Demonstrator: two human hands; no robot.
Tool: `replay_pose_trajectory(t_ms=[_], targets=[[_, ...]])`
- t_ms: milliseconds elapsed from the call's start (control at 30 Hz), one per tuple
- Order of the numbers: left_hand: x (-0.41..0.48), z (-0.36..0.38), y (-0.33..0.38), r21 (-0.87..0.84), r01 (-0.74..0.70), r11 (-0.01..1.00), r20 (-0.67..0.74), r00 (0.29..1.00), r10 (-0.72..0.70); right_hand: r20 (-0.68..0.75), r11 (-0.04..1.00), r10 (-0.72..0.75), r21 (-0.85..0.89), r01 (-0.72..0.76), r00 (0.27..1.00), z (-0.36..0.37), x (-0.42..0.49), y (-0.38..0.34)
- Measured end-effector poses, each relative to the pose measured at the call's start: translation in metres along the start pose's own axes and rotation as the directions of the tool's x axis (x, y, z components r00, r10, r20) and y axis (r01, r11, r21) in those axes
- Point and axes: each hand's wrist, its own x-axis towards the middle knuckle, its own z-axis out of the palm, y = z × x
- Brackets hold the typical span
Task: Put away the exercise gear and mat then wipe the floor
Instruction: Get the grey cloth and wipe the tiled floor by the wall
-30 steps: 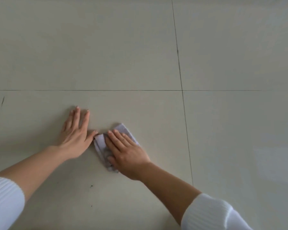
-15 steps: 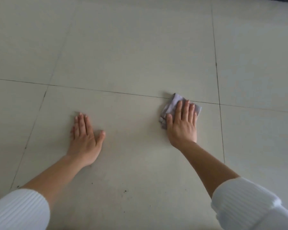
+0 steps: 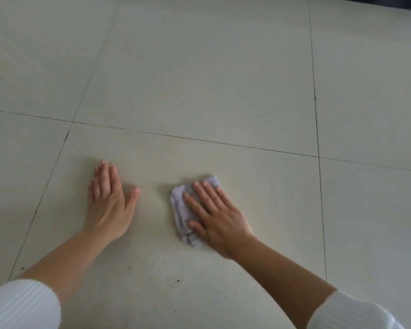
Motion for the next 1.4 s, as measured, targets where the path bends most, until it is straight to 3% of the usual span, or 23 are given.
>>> replay_pose_trajectory(t_ms=[167, 267, 367, 500, 600, 700, 767, 833, 967, 1033, 1167, 1267, 1400], targets=[[0.008, -0.005, -0.014, -0.073, 0.201, 0.977, 0.055, 0.979, -0.197, -0.072, 0.933, 0.359, 0.023, -0.359, 0.930, -0.025, 0.025, 0.067], [0.014, -0.006, -0.014, -0.077, 0.239, 0.968, 0.145, 0.963, -0.227, 0.067, 0.814, 0.569, 0.099, -0.573, 0.820, -0.043, 0.052, 0.095], [0.016, -0.009, -0.014, -0.067, 0.234, 0.970, 0.175, 0.960, -0.220, 0.097, 0.739, 0.639, 0.196, -0.644, 0.763, -0.049, 0.088, 0.078], [0.015, -0.011, -0.014, -0.085, 0.238, 0.968, 0.178, 0.959, -0.220, 0.066, 0.896, 0.403, 0.175, -0.408, 0.913, -0.046, 0.117, 0.014], [0.014, -0.011, -0.015, -0.109, 0.230, 0.967, 0.146, 0.966, -0.213, 0.064, 0.995, 0.075, 0.065, -0.079, 0.995, -0.037, 0.115, -0.024], [0.013, -0.011, -0.016, -0.124, 0.227, 0.966, 0.144, 0.967, -0.208, 0.084, 0.956, -0.286, -0.043, 0.290, 0.954, -0.028, 0.097, -0.024], [0.011, -0.010, -0.017, -0.127, 0.218, 0.968, 0.160, 0.967, -0.197, 0.097, 0.926, -0.366, -0.066, 0.373, 0.926, -0.024, 0.086, -0.010], [0.011, -0.011, -0.018, -0.151, 0.209, 0.966, 0.133, 0.973, -0.190, 0.071, 0.952, -0.288, -0.091, 0.293, 0.955, -0.025, 0.084, 0.006], [0.027, -0.018, -0.027, -0.182, 0.200, 0.963, 0.097, 0.978, -0.185, 0.044, 0.997, 0.079, -0.027, -0.078, 0.996, -0.044, 0.102, 0.041], [0.039, -0.021, -0.034, -0.176, 0.217, 0.960, 0.107, 0.974, -0.200, 0.030, 0.968, 0.250, 0.003, -0.250, 0.968, -0.053, 0.116, 0.065], [0.046, -0.017, -0.039, -0.164, 0.213, 0.963, 0.113, 0.974, -0.196, 0.142, 0.837, 0.527, 0.082, -0.541, 0.838, -0.075, 0.154, 0.091], [0.045, -0.015, -0.042, -0.158, 0.212, 0.964, 0.107, 0.975, -0.197, 0.153, 0.779, 0.582, 0.174, -0.602, 0.798, -0.080, 0.185, 0.086], [0.047, -0.015, -0.043, -0.161, 0.217, 0.963, 0.121, 0.973, -0.199, 0.095, 0.888, 0.414, 0.178, -0.424, 0.905, -0.083, 0.225, 0.051]])
